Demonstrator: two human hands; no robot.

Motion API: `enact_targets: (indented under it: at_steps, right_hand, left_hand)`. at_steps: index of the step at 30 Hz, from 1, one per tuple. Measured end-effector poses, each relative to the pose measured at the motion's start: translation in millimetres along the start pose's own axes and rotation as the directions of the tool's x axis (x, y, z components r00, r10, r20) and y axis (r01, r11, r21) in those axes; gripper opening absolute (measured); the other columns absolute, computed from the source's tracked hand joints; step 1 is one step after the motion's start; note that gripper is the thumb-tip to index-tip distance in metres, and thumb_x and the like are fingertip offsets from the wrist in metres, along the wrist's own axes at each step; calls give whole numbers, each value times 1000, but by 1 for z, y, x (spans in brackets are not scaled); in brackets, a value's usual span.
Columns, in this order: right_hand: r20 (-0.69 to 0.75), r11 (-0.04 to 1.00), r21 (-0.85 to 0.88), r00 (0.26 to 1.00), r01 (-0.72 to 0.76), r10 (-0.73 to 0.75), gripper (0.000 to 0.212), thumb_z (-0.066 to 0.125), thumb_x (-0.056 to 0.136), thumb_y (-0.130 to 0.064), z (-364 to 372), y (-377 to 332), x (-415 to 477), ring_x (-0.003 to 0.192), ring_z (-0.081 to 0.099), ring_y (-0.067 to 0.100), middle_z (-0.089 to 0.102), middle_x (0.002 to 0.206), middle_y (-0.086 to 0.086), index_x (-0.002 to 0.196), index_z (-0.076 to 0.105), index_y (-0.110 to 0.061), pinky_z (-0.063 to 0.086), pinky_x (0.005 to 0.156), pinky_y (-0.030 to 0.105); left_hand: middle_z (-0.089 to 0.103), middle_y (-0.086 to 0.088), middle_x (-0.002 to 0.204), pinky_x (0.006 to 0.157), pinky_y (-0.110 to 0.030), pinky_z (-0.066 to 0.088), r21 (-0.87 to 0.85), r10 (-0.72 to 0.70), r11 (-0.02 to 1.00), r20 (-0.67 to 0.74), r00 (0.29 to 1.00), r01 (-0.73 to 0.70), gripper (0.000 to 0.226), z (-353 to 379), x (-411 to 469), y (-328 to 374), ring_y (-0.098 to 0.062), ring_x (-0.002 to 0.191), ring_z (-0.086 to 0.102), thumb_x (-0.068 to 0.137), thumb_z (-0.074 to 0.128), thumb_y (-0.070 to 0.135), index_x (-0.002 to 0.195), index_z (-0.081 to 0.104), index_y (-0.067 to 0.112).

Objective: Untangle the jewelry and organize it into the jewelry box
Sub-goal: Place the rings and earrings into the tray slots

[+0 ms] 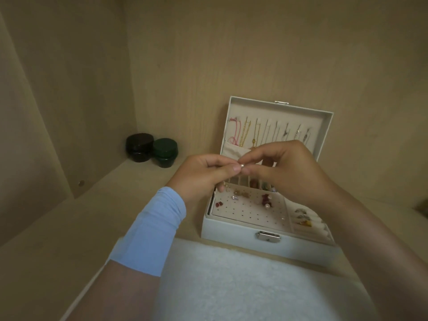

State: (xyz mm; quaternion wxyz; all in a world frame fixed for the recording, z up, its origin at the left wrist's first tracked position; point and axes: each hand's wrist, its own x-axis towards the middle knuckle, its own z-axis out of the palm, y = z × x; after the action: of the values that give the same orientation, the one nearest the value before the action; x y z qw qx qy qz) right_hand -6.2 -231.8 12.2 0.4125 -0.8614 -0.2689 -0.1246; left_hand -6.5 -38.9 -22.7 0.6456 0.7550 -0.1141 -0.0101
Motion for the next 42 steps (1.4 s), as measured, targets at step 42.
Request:
enact_targets:
  at_steps: [42]
  right_hand:
    - [306, 942, -334, 948, 21, 87, 15, 83, 77, -31, -48, 39, -63, 70, 58, 4, 64, 78, -15, 88, 78, -39, 51, 67, 32]
  left_hand:
    - [64, 14, 88, 76, -18, 46, 563, 260, 715, 336, 905, -414, 9, 62, -9, -15, -3, 86, 55, 84, 73, 30, 92, 75, 32]
